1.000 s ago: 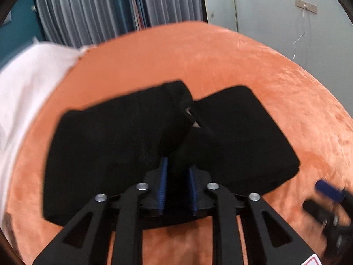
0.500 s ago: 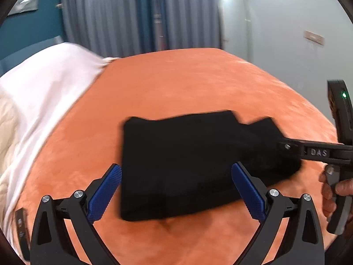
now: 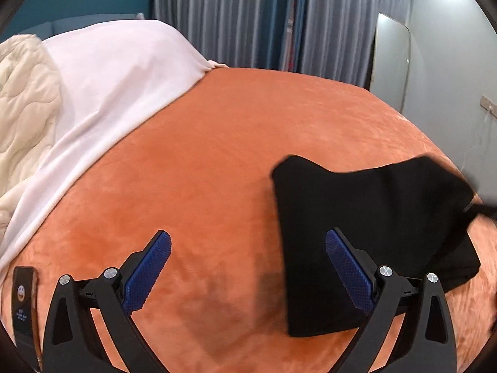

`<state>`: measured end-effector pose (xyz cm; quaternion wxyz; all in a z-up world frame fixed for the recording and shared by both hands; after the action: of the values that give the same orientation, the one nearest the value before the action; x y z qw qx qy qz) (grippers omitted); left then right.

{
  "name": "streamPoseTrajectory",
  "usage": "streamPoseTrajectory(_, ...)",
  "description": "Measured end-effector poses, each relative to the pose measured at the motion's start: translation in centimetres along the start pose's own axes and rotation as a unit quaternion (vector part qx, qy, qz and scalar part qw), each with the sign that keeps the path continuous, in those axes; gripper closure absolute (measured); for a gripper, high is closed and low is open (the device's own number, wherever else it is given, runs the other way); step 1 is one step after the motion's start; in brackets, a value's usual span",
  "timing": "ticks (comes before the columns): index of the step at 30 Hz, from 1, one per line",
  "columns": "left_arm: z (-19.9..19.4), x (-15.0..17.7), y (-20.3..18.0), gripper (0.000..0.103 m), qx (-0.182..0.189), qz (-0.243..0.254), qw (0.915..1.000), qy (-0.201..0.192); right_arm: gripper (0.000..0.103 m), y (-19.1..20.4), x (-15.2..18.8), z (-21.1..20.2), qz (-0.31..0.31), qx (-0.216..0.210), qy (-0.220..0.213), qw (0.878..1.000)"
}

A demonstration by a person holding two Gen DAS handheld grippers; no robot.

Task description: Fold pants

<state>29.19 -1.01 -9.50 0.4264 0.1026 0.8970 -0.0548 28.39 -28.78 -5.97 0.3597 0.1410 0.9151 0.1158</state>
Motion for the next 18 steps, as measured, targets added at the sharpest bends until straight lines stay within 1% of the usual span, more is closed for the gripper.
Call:
streamPoseTrajectory(1,-0.5,-0.1,0.3,0.006,-0.003,-0.003,1.0000,-0.008,0.092,0.3,-1.0,-2.4,0.001,-0.010,-0.027,1.000)
streamPoseTrajectory(3,-0.9,-0.1,0.8,0.006,-0.003,-0.009,0.9999,-0.014,0.092,-0.6,-1.6,-5.5,0.008,-0.007,-0.056,0.998)
streamPoseTrajectory(4,-1.0,-0.1,0.8,0.006,0.003,-0.013,0.9998,-0.015,0.092,-2.0,-1.3,-6.8,0.009,0.014,-0.065,0.998)
streamPoseTrajectory(5,-1.0,-0.1,0.6,0.006,0.007,-0.014,0.9998,-0.014,0.092,-3.4,-0.7,-7.1,0.013,0.034,-0.065,0.997)
streamPoseTrajectory(6,-0.9,0.0,0.4,0.006,0.011,-0.012,0.9998,-0.012,0.092,-5.3,0.2,-6.9,0.027,0.054,-0.058,0.997)
streamPoseTrajectory(7,-0.7,0.2,-0.3,0.006,0.014,-0.004,0.9999,-0.008,0.091,-7.5,1.6,-5.4,0.047,0.072,-0.033,0.996)
streamPoseTrajectory(8,-0.4,0.2,-0.7,0.006,0.015,0.004,0.9999,-0.005,0.090,-10.1,3.5,-3.0,0.064,0.093,0.009,0.994)
streamPoseTrajectory(9,-0.2,0.4,-1.3,0.006,0.014,0.013,0.9998,-0.002,0.086,-11.6,4.7,-1.4,0.074,0.107,0.030,0.991)
streamPoseTrajectory(10,0.1,0.7,-2.1,0.006,0.012,0.024,0.9996,0.000,0.085,-13.2,6.1,-0.5,0.097,0.097,0.026,0.990)
streamPoseTrajectory(11,0.2,0.9,-2.7,0.006,0.013,0.033,0.9994,0.001,0.082,-13.6,6.3,-0.8,0.116,0.072,0.009,0.991)
streamPoseTrajectory(12,0.5,1.1,-3.2,0.006,0.012,0.042,0.9990,0.002,0.082,-13.8,6.0,-1.5,0.135,0.050,0.004,0.990)
streamPoseTrajectory(13,0.6,1.3,-3.5,0.006,0.010,0.047,0.9988,0.002,0.082,-13.8,5.7,-2.2,0.144,0.045,0.000,0.989)
streamPoseTrajectory(16,1.2,1.6,-4.2,0.006,0.019,0.053,0.9984,0.009,0.082,-13.3,4.4,-6.1,0.123,0.051,-0.047,0.990)
streamPoseTrajectory(18,1.4,1.8,-4.3,0.006,0.023,0.052,0.9983,0.010,0.083,-11.8,3.7,-7.2,0.100,0.053,-0.068,0.991)
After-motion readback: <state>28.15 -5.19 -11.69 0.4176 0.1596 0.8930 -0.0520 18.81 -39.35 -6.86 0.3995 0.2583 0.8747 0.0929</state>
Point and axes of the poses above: each gripper's, at about its wrist camera, not at the fingertips, and z roughly the way its jaws point, y to its left, x to its underside, the point moved 3 cm from there along z, roughly the way its jaws point, and after that the axes turned 6 degrees about z, right-handed, at the moved point
